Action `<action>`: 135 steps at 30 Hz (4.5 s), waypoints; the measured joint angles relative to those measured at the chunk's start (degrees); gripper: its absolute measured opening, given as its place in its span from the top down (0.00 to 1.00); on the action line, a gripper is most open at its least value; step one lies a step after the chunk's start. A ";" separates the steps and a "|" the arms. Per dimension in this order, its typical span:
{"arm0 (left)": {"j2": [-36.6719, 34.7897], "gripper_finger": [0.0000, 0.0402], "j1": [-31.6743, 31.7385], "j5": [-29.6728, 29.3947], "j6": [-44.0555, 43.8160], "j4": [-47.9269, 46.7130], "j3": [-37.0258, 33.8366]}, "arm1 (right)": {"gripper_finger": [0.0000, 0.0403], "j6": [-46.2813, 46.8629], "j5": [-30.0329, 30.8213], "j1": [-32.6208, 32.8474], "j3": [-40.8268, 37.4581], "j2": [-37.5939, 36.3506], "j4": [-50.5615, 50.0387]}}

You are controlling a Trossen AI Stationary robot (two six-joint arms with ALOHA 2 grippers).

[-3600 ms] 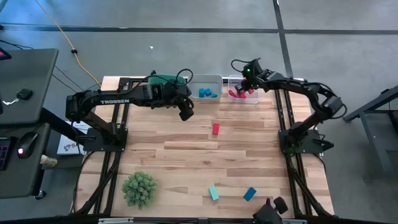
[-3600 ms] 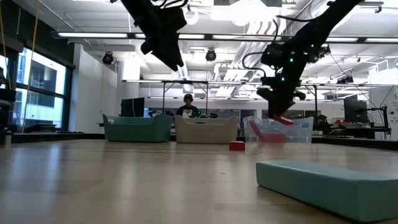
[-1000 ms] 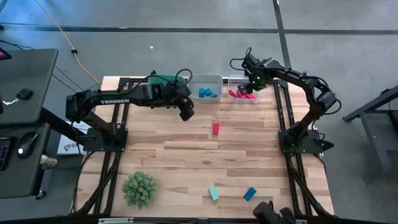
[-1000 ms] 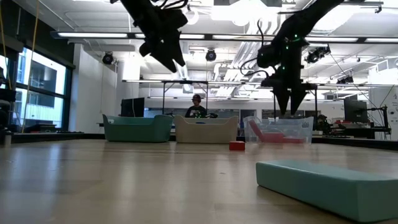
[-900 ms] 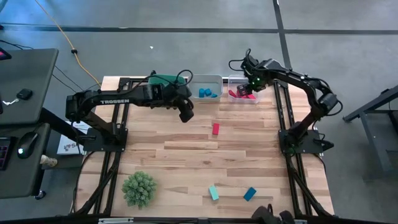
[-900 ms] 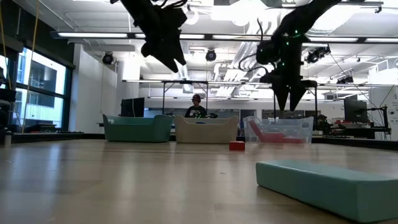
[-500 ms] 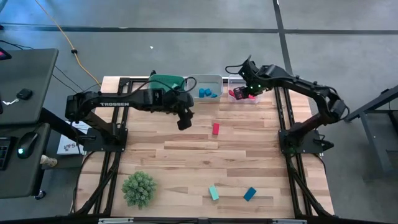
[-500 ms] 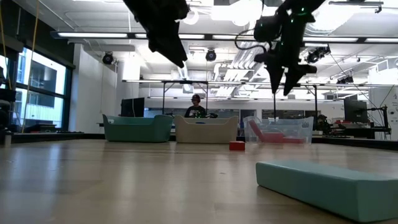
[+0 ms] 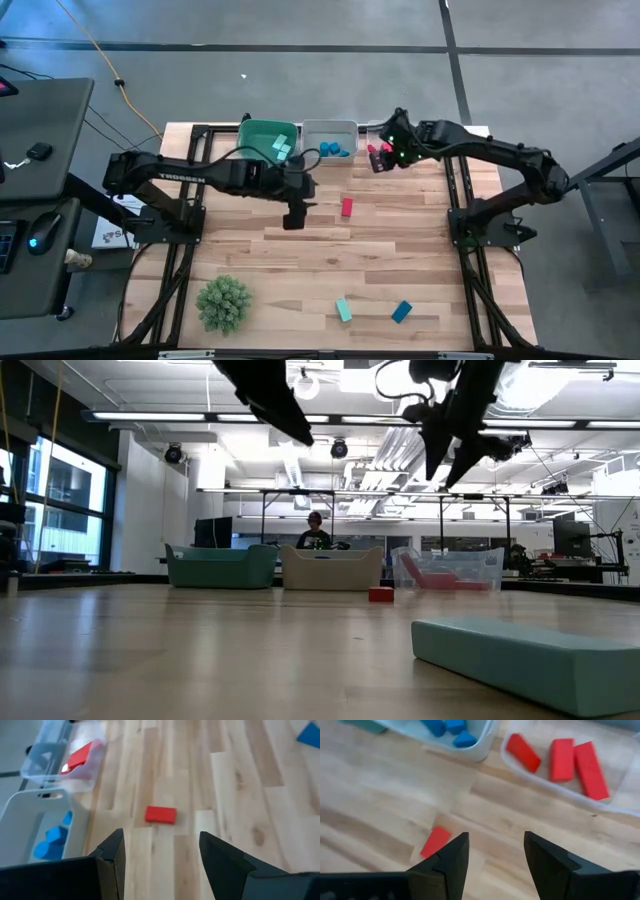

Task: Sort & place blocks by color
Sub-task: Put the light blue block into the green bin

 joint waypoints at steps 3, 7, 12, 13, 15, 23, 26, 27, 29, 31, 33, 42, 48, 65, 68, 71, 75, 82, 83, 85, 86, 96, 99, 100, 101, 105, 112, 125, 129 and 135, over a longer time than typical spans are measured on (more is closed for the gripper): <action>0.00 0.57 -2.25 -0.02 -0.72 0.17 0.00 | 0.56 0.06 -0.51 2.82 0.00 -0.01 -0.02; 0.00 0.57 -5.01 -0.01 -6.73 0.11 0.00 | 0.56 1.46 -1.94 6.70 0.00 0.01 -0.02; 0.00 0.57 -7.99 -0.02 -15.70 -0.11 0.00 | 0.56 4.27 -4.88 11.77 0.00 0.01 -0.10; 0.00 0.57 -8.54 -0.04 -17.61 -0.14 0.00 | 0.56 4.66 -5.45 12.82 0.00 0.01 -0.09; 0.00 0.57 -9.58 -0.06 -21.69 -0.13 0.00 | 0.56 5.31 -6.49 14.99 0.00 0.01 -0.11; 0.00 0.57 -14.54 -0.07 -33.25 -0.15 0.00 | 0.56 6.62 -6.85 23.52 -0.02 0.04 -0.37; 0.00 0.57 -16.30 -0.07 -35.55 -0.15 0.00 | 0.56 8.98 -6.63 26.32 -0.02 0.04 -0.36; 0.00 0.57 -16.79 -0.07 -36.04 -0.15 0.00 | 0.56 8.99 -6.52 27.09 -0.02 0.04 -0.30; 0.00 0.57 -17.76 -0.07 -36.89 -0.15 0.00 | 0.56 9.03 -6.50 28.61 -0.02 0.04 0.23; 0.00 0.57 -18.65 -0.08 -37.16 -0.15 0.00 | 0.56 9.09 -5.99 30.32 -0.04 0.04 1.38; 0.00 0.57 -19.46 -0.09 -37.19 -0.15 0.00 | 0.56 9.00 -4.53 32.08 -0.04 0.04 3.33; 0.00 0.57 -22.13 -0.11 -40.11 -0.64 0.00 | 0.56 8.64 0.43 37.67 -0.04 0.05 17.83; 0.00 0.57 -22.73 -0.09 -41.88 -7.62 0.02 | 0.56 5.96 1.66 38.76 -0.04 0.06 24.28; -0.01 0.57 -20.82 -0.44 -39.97 -21.99 0.02 | 0.46 -3.40 3.56 38.21 -0.04 0.10 47.64; -0.02 0.57 -19.41 -0.56 -38.64 -24.47 0.02 | 0.46 -1.73 3.20 38.31 -0.04 0.10 50.64; -0.02 0.57 -17.89 -0.63 -36.67 -26.89 0.00 | 0.46 -1.17 1.96 38.83 -0.04 0.10 54.07; -0.02 0.57 -15.79 -0.84 -33.48 -28.95 0.02 | 0.46 2.86 1.66 39.98 -0.04 0.10 56.41; -0.02 0.57 -12.55 -2.21 -28.54 -30.21 0.02 | 0.46 7.75 5.10 43.16 -0.04 0.15 57.37; -0.02 0.57 -12.21 -2.25 -27.98 -30.23 0.02 | 0.46 7.69 6.24 43.68 -0.04 0.15 58.43; -0.02 0.57 -11.66 -2.31 -26.99 -30.23 0.00 | 0.46 7.47 8.41 44.63 -0.04 0.15 60.59; -0.02 0.57 -11.47 -2.29 -26.46 -30.21 0.02 | 0.46 7.45 9.32 45.05 -0.04 0.15 61.36; -0.02 0.57 -9.53 -2.27 -22.03 -30.23 0.02 | 0.46 8.34 14.14 47.74 3.17 2.27 60.34; -0.02 0.57 -8.81 -2.27 -21.99 -30.23 0.02 | 0.46 6.21 13.35 47.76 9.79 5.39 54.57; -0.04 0.57 -8.59 -2.27 -22.01 -30.21 0.02 | 0.46 5.91 13.07 47.76 12.43 6.47 50.68; -0.04 0.57 -8.35 -2.27 -21.99 -30.21 0.01 | 0.46 6.10 13.04 47.76 14.92 7.52 46.09; -0.04 0.57 -7.62 -2.27 -21.59 -30.26 0.02 | 0.46 12.42 13.73 47.63 24.03 11.65 27.47; -0.06 0.57 -6.40 -2.22 -19.61 -33.51 0.02 | 0.46 23.95 9.73 48.01 29.97 18.69 16.65; -0.07 0.57 -2.24 -2.18 -16.79 -36.85 0.02 | 0.46 40.20 -4.46 48.43 30.05 29.29 9.06; -0.07 0.57 -1.63 -2.20 -15.53 -36.85 0.02 | 0.46 43.57 -4.92 49.58 30.05 31.58 8.53; -0.07 0.57 -1.49 -2.21 -14.46 -36.79 0.02 | 0.46 47.82 -3.89 51.88 30.05 34.54 6.89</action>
